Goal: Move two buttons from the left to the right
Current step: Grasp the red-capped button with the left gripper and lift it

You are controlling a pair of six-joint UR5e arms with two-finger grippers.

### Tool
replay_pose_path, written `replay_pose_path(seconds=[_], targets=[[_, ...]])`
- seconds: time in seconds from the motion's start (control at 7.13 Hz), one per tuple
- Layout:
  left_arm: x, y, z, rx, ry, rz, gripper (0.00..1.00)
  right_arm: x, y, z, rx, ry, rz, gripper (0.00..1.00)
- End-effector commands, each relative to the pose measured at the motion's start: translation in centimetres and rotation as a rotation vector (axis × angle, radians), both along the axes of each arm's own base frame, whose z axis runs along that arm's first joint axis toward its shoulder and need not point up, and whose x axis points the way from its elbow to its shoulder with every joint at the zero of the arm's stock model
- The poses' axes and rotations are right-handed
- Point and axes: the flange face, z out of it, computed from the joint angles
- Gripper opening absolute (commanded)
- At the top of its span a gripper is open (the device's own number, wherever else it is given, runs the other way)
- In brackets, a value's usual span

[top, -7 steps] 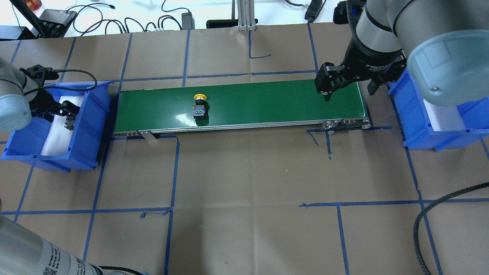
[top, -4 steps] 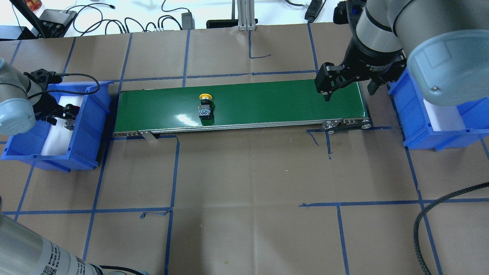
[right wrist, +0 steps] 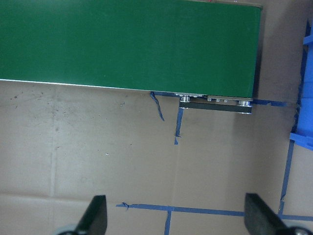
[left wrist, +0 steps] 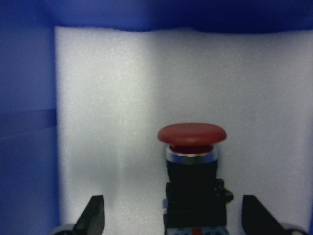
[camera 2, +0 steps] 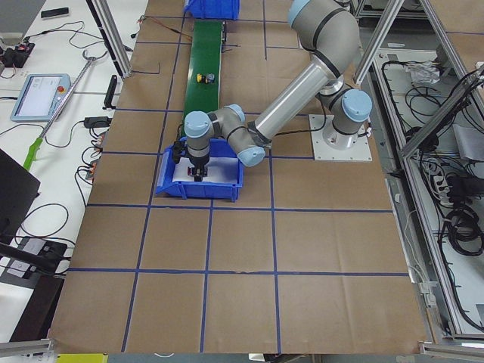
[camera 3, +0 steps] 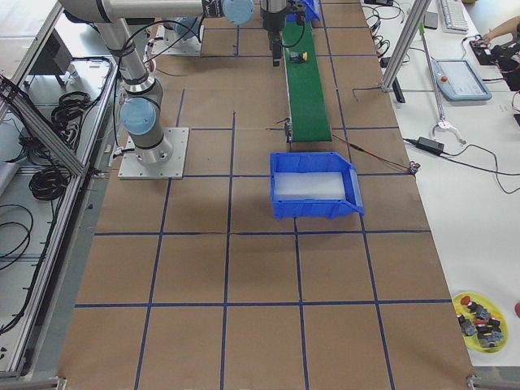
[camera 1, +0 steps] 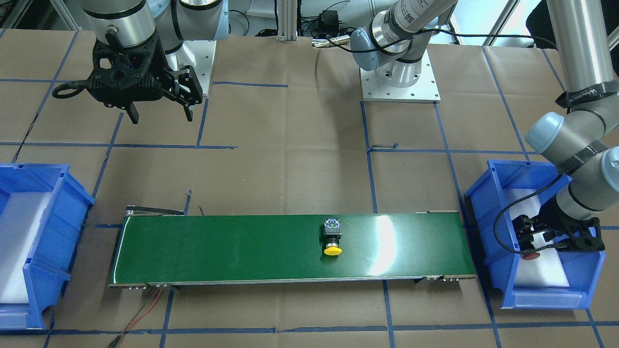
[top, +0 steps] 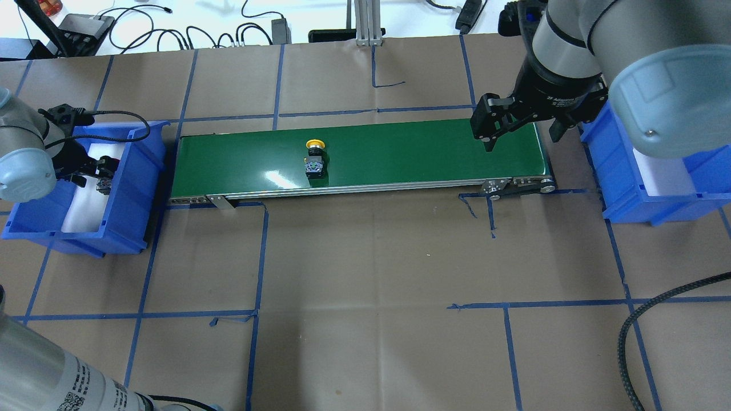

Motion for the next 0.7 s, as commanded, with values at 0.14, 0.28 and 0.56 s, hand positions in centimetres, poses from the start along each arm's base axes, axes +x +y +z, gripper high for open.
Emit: replay_pose_path(seconds=[0.14, 0.28, 0.56], targets=[[0.06, -0.33, 0.46, -0.015, -0.003, 0.004, 0.67, 0.01, 0.01, 0.0, 0.0, 0.0, 0.0, 1.0], [-0.14, -0.38, 0.75, -0.019, -0.006, 0.001, 0.48, 0.02, -0.01, 0.01, -0.001, 0.0, 0.0, 1.0], [-0.4, -0.5, 0.96, -0.028, 0.0, -0.003, 0.24, 0.01, 0.01, 0.0, 0.0, 0.0, 0.0, 1.0]])
